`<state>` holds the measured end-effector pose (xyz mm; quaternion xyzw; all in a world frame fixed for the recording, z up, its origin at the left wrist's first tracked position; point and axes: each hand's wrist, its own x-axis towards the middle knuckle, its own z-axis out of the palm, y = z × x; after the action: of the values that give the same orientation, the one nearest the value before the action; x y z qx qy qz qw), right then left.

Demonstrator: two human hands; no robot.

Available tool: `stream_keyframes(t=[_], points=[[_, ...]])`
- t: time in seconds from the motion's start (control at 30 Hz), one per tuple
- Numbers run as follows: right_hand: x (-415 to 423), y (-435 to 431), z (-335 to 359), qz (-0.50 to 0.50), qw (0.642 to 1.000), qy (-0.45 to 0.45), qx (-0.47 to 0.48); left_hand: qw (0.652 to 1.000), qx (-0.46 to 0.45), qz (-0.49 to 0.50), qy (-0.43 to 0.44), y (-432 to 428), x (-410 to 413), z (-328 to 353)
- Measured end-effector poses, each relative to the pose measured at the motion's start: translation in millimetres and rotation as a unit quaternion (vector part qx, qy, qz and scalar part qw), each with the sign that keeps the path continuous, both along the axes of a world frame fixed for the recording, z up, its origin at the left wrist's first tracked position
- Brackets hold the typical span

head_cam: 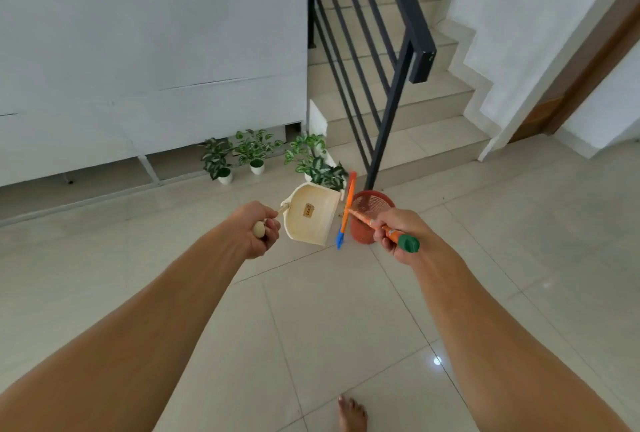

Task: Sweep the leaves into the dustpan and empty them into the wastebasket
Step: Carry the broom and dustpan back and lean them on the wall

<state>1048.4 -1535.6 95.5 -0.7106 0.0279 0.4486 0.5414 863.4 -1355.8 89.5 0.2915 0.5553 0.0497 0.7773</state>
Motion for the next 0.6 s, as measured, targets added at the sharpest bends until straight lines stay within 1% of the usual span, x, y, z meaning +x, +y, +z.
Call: stream_keyframes(t=[0.23,0.37,0.6], points=[[-113.2,54.8,-21.0,0.092,0.994,0.003,-0.052,0.997,-0.016,0.070,0.014,29.8,-130.3,-18.4],[-175.6,83.8,-37.5,0.149,0.987,0.020,-0.062,0.992,-0.039,0.123,0.020,38.7,-195.2,-35.8],[-257.6,133.6,-57.2,0.262,0.959,0.028,-0.106,0.964,-0.057,0.259,0.020,43.5,-297.7,-50.8]])
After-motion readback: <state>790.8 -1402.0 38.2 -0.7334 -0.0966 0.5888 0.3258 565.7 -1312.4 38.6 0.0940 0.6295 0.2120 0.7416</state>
